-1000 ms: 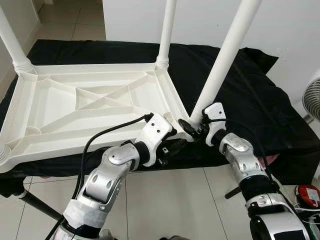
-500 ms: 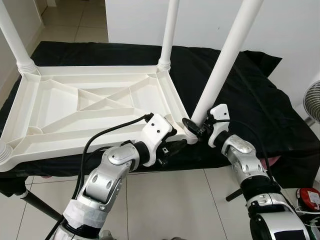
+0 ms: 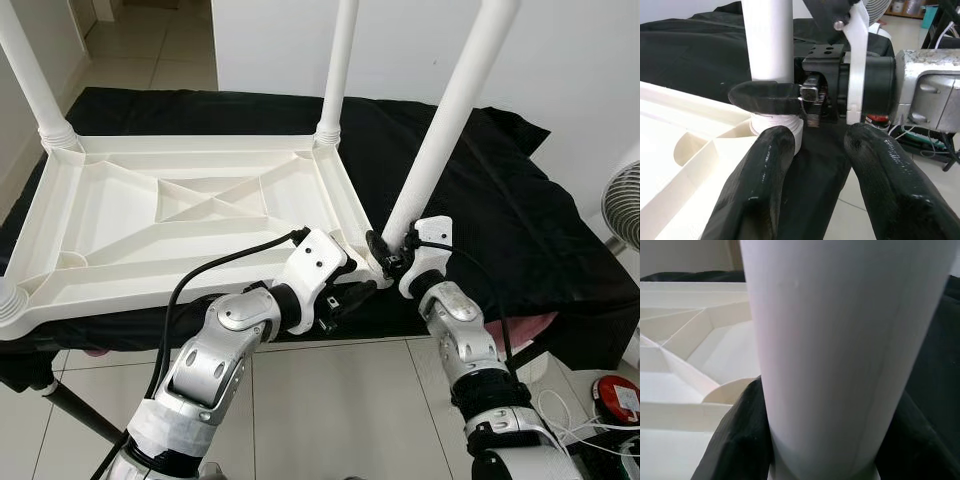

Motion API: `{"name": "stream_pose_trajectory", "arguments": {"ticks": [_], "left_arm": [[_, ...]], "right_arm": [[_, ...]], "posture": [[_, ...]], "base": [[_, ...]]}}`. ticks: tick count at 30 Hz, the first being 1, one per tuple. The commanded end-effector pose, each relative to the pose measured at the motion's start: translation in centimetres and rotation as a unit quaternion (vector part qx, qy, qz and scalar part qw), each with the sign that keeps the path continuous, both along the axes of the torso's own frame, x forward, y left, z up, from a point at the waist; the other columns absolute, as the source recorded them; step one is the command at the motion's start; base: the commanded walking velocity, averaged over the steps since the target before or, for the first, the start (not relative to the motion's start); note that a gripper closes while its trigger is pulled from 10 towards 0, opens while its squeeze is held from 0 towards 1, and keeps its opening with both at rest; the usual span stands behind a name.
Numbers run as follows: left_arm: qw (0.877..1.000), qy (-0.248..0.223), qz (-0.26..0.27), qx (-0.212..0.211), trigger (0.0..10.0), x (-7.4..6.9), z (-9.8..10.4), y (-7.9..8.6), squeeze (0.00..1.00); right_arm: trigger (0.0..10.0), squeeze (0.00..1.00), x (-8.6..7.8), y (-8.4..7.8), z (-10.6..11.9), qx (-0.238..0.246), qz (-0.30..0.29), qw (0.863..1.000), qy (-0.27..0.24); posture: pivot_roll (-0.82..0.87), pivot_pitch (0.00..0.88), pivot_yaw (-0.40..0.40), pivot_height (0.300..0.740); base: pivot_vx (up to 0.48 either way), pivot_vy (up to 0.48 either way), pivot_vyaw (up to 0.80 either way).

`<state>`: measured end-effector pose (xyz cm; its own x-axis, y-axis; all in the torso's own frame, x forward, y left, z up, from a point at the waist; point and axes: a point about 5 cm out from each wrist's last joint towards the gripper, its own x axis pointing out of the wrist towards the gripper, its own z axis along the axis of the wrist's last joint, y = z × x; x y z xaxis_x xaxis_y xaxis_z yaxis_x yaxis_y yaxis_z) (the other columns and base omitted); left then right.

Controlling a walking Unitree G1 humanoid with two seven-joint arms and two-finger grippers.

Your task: Building children table

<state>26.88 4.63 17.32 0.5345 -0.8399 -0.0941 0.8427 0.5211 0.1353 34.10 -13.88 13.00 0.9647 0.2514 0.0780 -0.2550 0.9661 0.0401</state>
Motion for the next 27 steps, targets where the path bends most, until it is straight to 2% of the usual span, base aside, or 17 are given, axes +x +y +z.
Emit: {"name": "stream_pose_trajectory", "arguments": {"ticks": [1,3,10,15,20,21,23,27], "left_arm": [[1.0,0.003,0.003,-0.002,10.0,-0.1,-0.2,0.0,0.0],[1.0,0.004,0.006,-0.002,10.0,-0.1,-0.2,0.1,0.0],[1.0,0.005,0.009,0.001,10.0,-0.1,-0.3,0.3,0.0],[1.0,0.007,0.01,0.001,10.0,-0.2,-0.4,0.3,0.0],[1.0,0.012,0.018,0.0,10.0,0.0,-0.6,0.7,0.0],[1.0,0.011,0.02,-0.001,10.0,0.0,-0.5,0.7,0.0],[1.0,0.011,0.02,-0.001,10.0,0.1,-0.5,0.8,0.0],[1.0,0.009,0.023,-0.001,10.0,0.3,-0.4,0.8,0.0]], "right_arm": [[10.0,0.0,-0.5,-0.7,-1.5,0.008,-0.048,0.998,0.036],[10.0,0.0,-1.0,-0.1,-1.2,0.02,-0.088,0.996,0.023],[10.0,0.0,-2.2,1.6,-1.0,0.045,-0.159,0.986,0.02],[10.0,0.0,-2.4,2.4,-0.8,0.044,-0.154,0.987,0.022],[10.0,0.0,-2.3,2.0,-0.7,0.044,-0.16,0.986,0.029],[10.0,1.0,-2.3,2.0,-0.6,0.044,-0.151,0.987,0.027],[10.0,1.0,-2.2,2.0,-0.6,0.043,-0.145,0.988,0.025],[10.0,1.0,-1.7,2.3,-0.2,0.039,-0.078,0.996,0.015]], "posture": [[0.05,0.016,-0.095,0.74],[0.06,0.02,-0.096,0.74],[0.06,0.028,-0.099,0.74],[0.06,0.034,-0.101,0.74],[0.05,0.039,-0.093,0.74],[0.05,0.04,-0.092,0.74],[0.05,0.04,-0.092,0.74],[0.05,0.039,-0.092,0.74]], "base": [[0.0,0.0,0.0],[0.0,0.0,0.0],[0.0,0.0,0.0],[0.0,0.0,0.0],[0.0,0.0,0.0],[0.0,0.0,0.0],[0.0,0.0,0.0],[0.0,0.0,0.0]]}}
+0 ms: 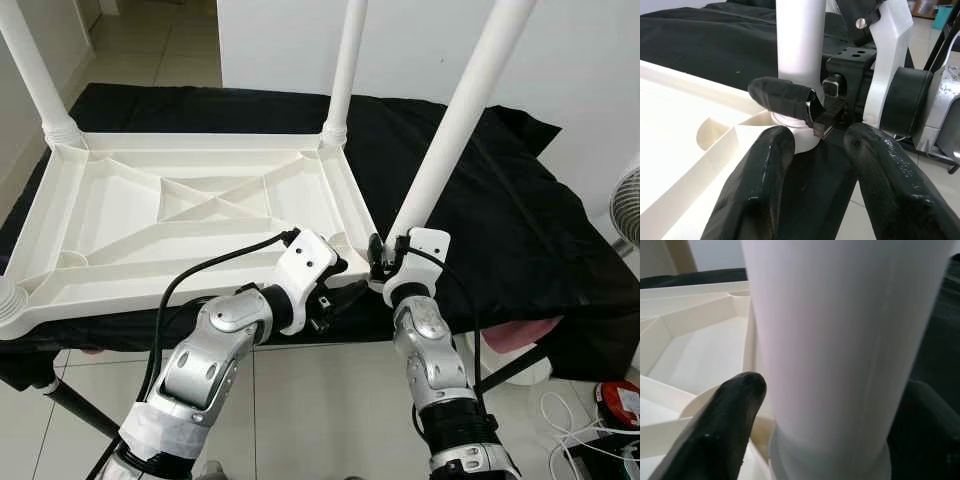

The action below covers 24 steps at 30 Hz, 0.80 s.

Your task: Building children table

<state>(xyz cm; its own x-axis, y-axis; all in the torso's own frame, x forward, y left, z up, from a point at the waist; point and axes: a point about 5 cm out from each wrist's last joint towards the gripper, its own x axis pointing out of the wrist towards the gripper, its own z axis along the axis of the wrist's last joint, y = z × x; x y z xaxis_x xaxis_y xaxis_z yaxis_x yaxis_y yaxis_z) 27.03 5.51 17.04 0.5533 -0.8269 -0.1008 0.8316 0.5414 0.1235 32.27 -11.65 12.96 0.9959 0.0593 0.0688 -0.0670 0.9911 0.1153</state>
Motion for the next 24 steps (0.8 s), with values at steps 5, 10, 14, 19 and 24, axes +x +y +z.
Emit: {"name": "stream_pose_trajectory", "arguments": {"ticks": [5,10,14,19,24], "left_arm": [[1.0,0.001,0.013,-0.003,10.0,0.2,0.0,-0.2,0.0],[1.0,0.0,0.016,-0.004,10.0,0.2,0.0,-0.1,0.0],[1.0,0.002,0.016,-0.002,10.0,0.2,-0.1,-0.1,0.0],[1.0,0.012,0.019,0.002,10.0,0.2,-1.1,-0.2,0.0],[0.999,0.014,0.035,0.008,10.0,0.5,-2.5,-0.2,0.0]], "right_arm": [[10.0,1.0,0.6,-0.5,0.3,-0.021,0.057,0.998,-0.004],[10.0,0.0,1.5,-1.5,1.2,-0.057,0.151,0.987,-0.011],[10.0,0.0,1.9,-2.0,1.5,-0.087,0.208,0.974,-0.019],[10.0,0.0,2.2,-2.3,1.1,-0.122,0.266,0.956,-0.008],[1.2,0.0,2.2,-2.3,0.7,-0.123,0.294,0.948,-0.001]], "posture": [[0.06,0.039,-0.092,0.74],[0.06,0.038,-0.089,0.74],[0.06,0.034,-0.09,0.74],[0.06,0.028,-0.093,0.74],[0.06,0.021,-0.093,0.74]], "base": [[0.0,0.0,0.0],[0.0,0.0,0.0],[0.0,0.0,0.0],[0.0,0.0,0.0],[0.0,0.0,0.0]]}}
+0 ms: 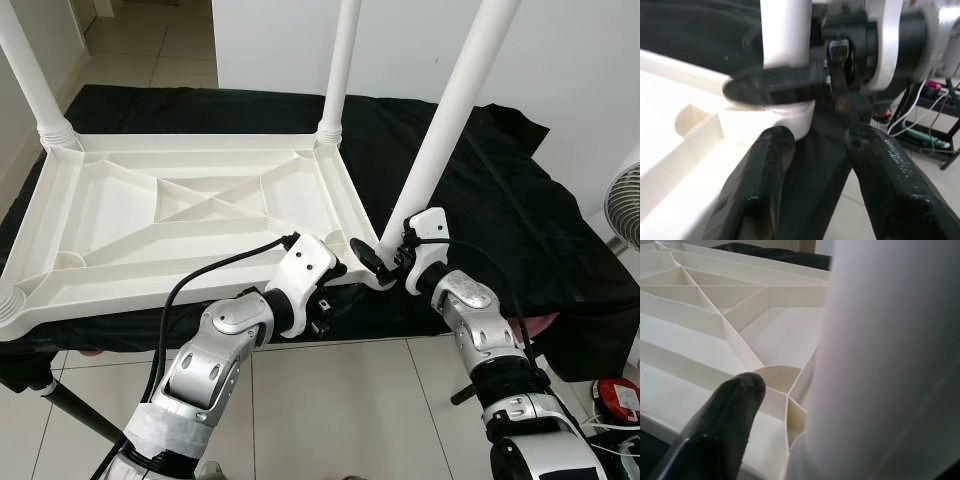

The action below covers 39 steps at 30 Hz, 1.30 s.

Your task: Building children table

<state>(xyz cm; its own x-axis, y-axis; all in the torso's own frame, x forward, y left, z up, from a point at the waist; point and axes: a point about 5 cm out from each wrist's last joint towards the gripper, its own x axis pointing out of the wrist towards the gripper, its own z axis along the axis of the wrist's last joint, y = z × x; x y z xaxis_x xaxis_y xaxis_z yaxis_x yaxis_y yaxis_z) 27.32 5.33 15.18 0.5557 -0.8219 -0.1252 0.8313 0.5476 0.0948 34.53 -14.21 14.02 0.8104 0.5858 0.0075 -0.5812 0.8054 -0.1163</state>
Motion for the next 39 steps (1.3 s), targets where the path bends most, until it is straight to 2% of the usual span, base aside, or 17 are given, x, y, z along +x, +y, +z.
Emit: {"name": "stream_pose_trajectory", "arguments": {"ticks": [1,8,10,15,17,22,25,29,31,35,38,39], "left_arm": [[0.999,-0.012,0.041,0.002,10.0,0.3,-1.1,0.0,0.0],[0.997,-0.032,0.067,0.003,10.0,0.4,-2.2,0.4,0.0],[0.997,-0.039,0.064,0.001,10.0,0.4,-2.0,0.7,0.0],[0.994,-0.074,0.071,0.045,10.0,1.1,-2.2,1.7,0.0],[0.994,-0.07,0.078,0.036,10.0,1.4,-2.1,2.1,0.0],[0.994,-0.07,0.079,0.004,10.0,1.9,-1.8,2.7,0.0],[0.996,-0.05,0.076,-0.021,10.0,2.3,-1.9,3.0,0.0],[0.995,-0.049,0.079,-0.022,10.0,2.6,-2.0,3.0,0.0],[0.995,-0.045,0.087,-0.024,10.0,2.9,-2.1,3.1,0.0],[0.995,-0.038,0.09,-0.032,10.0,3.1,-2.2,3.0,0.0],[0.995,-0.036,0.089,-0.032,10.0,3.1,-2.3,2.8,0.0],[0.995,-0.035,0.087,-0.029,10.0,3.1,-2.4,2.6,0.0]], "right_arm": [[0.0,0.0,0.0,0.3,-0.5,-0.003,0.026,1.0,0.015],[0.0,0.0,-0.3,0.8,-1.4,0.004,0.039,0.999,0.02],[0.0,0.0,-0.3,0.8,-1.6,0.016,0.011,1.0,0.019],[0.0,0.0,-0.5,1.2,-2.2,0.06,-0.026,0.997,0.034],[0.0,0.0,-0.6,1.3,-2.4,0.055,-0.049,0.997,0.028],[0.0,0.0,-1.0,1.8,-2.8,0.081,-0.1,0.991,0.029],[0.0,0.0,-1.4,2.4,-3.5,0.105,-0.165,0.98,0.045],[0.0,0.0,-1.7,3.0,-3.8,0.118,-0.202,0.971,0.05],[0.0,0.0,-2.0,3.5,-4.0,0.125,-0.243,0.961,0.05],[0.0,0.0,-2.2,4.1,-4.1,0.134,-0.262,0.954,0.056],[0.0,0.0,-2.2,4.6,-3.9,0.13,-0.245,0.96,0.051],[1.8,0.0,-2.2,4.8,-3.8,0.136,-0.229,0.962,0.054]], "posture": [[0.06,0.021,-0.093,0.74],[0.06,0.014,-0.098,0.74],[0.07,0.011,-0.1,0.74],[0.06,0.005,-0.102,0.74],[0.06,0.0,-0.098,0.74],[0.05,0.0,-0.094,0.74],[0.06,0.0,-0.095,0.74],[0.05,0.0,-0.092,0.74],[0.05,0.0,-0.088,0.74],[0.04,0.0,-0.084,0.74],[0.04,0.0,-0.084,0.74],[0.03,0.0,-0.083,0.74]], "base": [[0.0,0.0,0.0],[0.0,0.0,0.0],[0.0,0.0,0.0],[0.0,0.0,0.0],[0.0,0.0,0.0],[0.0,0.0,0.0],[0.0,0.0,0.0],[0.0,0.0,0.0],[0.0,0.0,0.0],[0.0,0.0,0.0],[0.0,0.0,0.0],[0.0,0.0,0.0]]}}
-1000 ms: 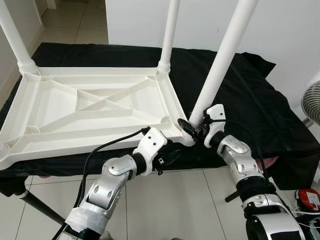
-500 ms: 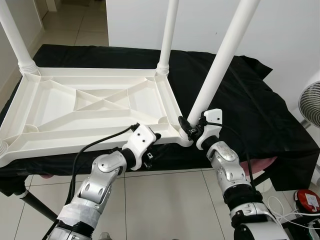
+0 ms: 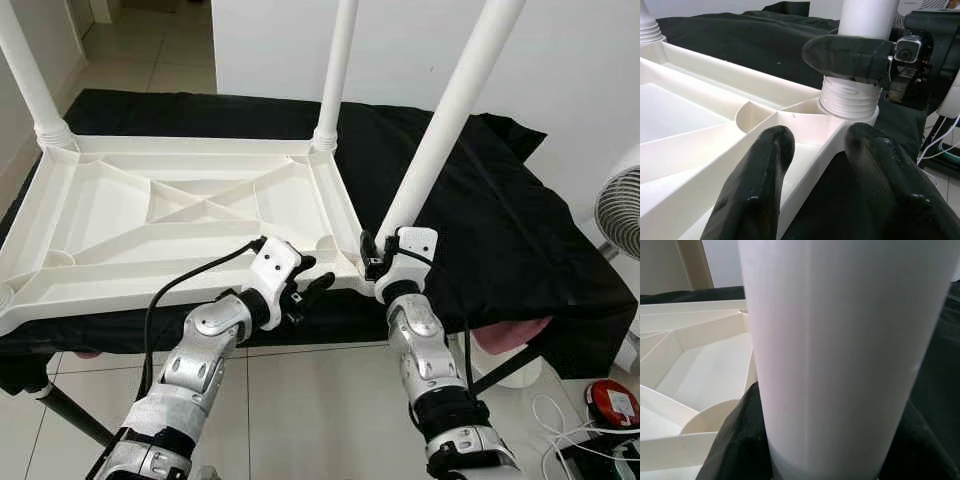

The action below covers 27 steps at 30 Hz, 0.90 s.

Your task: Building children table

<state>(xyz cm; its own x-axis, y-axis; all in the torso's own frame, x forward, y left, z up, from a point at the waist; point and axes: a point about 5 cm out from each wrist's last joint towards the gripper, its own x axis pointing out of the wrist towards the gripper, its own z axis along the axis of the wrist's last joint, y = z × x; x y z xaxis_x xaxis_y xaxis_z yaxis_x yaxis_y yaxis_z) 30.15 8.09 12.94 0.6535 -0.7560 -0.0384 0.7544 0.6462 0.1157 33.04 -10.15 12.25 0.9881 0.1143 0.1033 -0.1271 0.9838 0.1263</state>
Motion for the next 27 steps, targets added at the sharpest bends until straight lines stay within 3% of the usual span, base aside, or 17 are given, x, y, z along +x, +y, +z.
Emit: {"name": "stream_pose_trajectory", "arguments": {"ticks": [1,2,5,6,7,8,15,16,17,19,21,27], "left_arm": [[1.0,0.001,0.029,-0.001,10.0,0.3,-0.2,-0.2,0.0],[1.0,0.001,0.026,-0.001,10.0,0.3,-0.2,-0.2,0.0],[1.0,0.003,0.024,0.0,10.0,0.3,-0.3,-0.3,0.0],[1.0,0.003,0.021,0.0,10.0,0.4,-0.3,-0.4,0.0],[1.0,0.002,0.019,0.0,10.0,0.4,-0.3,-0.4,0.0],[1.0,0.002,0.017,0.002,10.0,0.4,-0.3,-0.5,0.0],[1.0,0.004,0.012,0.0,10.0,0.5,-0.2,-0.7,0.0],[1.0,0.006,0.008,-0.002,10.0,0.4,-0.2,-0.9,0.0],[1.0,0.008,0.005,-0.003,10.0,0.3,-0.2,-1.1,0.0],[1.0,0.008,0.005,-0.003,10.0,0.3,-0.2,-1.1,0.0],[1.0,0.009,-0.013,0.0,10.0,-0.3,-0.4,-1.8,0.0],[0.999,0.01,-0.037,0.009,10.0,-1.1,-0.6,-2.5,0.0]], "right_arm": [[1.8,0.0,-0.7,0.7,-2.0,0.019,0.022,0.998,0.049],[10.0,0.0,-0.7,0.6,-1.9,0.012,0.02,0.999,0.045],[10.0,0.0,-0.6,0.4,-1.7,0.0,0.021,0.999,0.042],[10.0,0.13,-0.6,0.2,-1.5,-0.003,0.022,0.999,0.039],[10.0,0.84,-0.5,0.1,-1.3,-0.004,0.024,0.999,0.037],[10.0,1.0,-0.5,-0.1,-1.1,-0.009,0.033,0.999,0.03],[10.0,1.0,-0.4,-1.0,-0.5,-0.047,0.079,0.996,0.007],[10.0,0.18,-0.4,-1.4,-0.5,-0.059,0.1,0.993,0.003],[10.0,0.0,-0.3,-1.7,-0.6,-0.067,0.116,0.991,0.003],[10.0,0.0,-0.3,-1.7,-0.6,-0.067,0.116,0.991,0.003],[10.0,0.0,0.0,-2.6,-0.4,-0.103,0.178,0.979,0.003],[10.0,0.0,0.3,-3.2,-0.3,-0.127,0.235,0.964,0.009]], "posture": [[0.03,0.0,-0.083,0.74],[0.03,0.0,-0.081,0.74],[0.02,0.0,-0.08,0.74],[0.02,0.0,-0.078,0.74],[0.02,0.0,-0.077,0.74],[0.02,0.0,-0.077,0.74],[0.02,0.0,-0.08,0.74],[0.01,0.0,-0.079,0.74],[0.01,0.0,-0.078,0.74],[0.01,0.0,-0.078,0.74],[0.01,0.0,-0.078,0.74],[0.02,0.0,-0.08,0.74]], "base": [[0.0,0.0,0.0],[0.0,0.0,0.0],[0.0,0.0,0.0],[0.0,0.0,0.0],[0.0,0.0,0.0],[0.0,0.0,0.0],[0.0,0.0,0.0],[0.0,0.0,0.0],[0.0,0.0,0.0],[0.0,0.0,0.0],[0.0,0.0,0.0],[0.0,0.0,0.0]]}}
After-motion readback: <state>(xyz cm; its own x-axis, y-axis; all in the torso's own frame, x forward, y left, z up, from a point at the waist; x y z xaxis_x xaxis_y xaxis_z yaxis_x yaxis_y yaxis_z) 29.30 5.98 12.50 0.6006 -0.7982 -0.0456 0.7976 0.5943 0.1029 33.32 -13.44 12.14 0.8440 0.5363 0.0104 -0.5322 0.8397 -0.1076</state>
